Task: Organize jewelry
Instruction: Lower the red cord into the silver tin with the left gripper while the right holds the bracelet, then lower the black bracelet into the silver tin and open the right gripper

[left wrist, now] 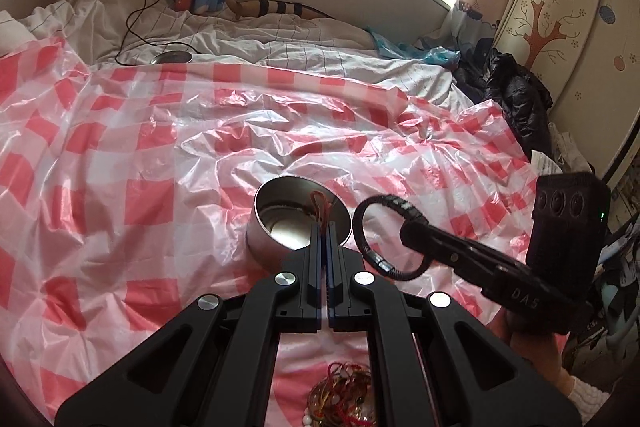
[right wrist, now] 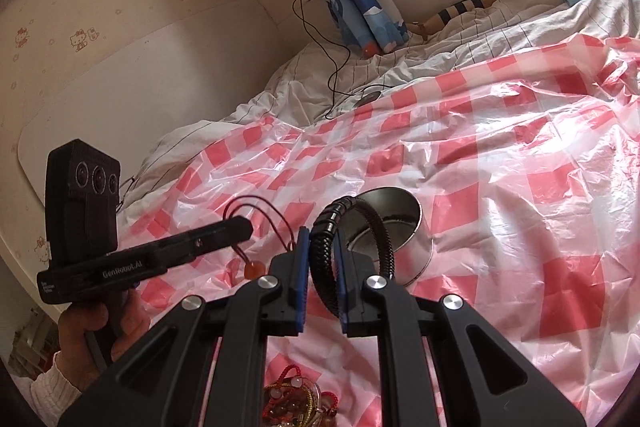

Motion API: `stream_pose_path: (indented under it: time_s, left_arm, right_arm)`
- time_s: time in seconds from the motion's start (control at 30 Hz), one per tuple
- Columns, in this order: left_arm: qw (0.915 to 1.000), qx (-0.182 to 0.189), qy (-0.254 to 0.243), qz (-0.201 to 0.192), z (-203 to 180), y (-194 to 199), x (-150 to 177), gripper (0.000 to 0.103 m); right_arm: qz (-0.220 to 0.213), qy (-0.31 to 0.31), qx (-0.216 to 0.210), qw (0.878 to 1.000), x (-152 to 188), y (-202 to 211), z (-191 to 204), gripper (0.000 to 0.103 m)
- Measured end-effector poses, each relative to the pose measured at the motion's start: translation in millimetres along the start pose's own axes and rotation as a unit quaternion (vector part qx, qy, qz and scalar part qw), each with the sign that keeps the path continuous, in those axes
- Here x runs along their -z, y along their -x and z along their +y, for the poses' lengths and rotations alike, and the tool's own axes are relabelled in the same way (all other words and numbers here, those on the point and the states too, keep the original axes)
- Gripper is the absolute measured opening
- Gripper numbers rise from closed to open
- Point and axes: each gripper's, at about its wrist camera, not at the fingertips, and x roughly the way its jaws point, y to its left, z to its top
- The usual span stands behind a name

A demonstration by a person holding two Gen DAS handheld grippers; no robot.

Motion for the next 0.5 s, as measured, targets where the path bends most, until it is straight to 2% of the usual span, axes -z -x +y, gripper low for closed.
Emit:
stream_pose_path:
  time_s: [0.23,0.37,0.43,0.5]
  left_arm:
    - [0.9996,0.022,0.018,0.0,10.5,-32.8,-29.8,0.002]
    - [0.999,0.026,0.029,0.02,20.3,-59.7,-33.5,0.002]
    - [0.9988,0.015,0.025,0.039,26.6,-73.8,-31.1,0.002]
    - [0.9974,-0.017,0.019,0.068,25.0,-93.2,-27.6,0.002]
  right_arm:
    - [-0.018,-0.035,0.001,0.999,-2.1,8.1,-14.4,0.013]
    - [-0.025,-0.028,0.003,0.999,-3.5,11.4,-10.7,0.013]
    - [-0.027,-0.027,0.005,0.999,-4.3,12.3,-10.3,0.013]
    - [-0.028,-0.027,0.005,0.999,-4.5,12.7,-10.7,0.013]
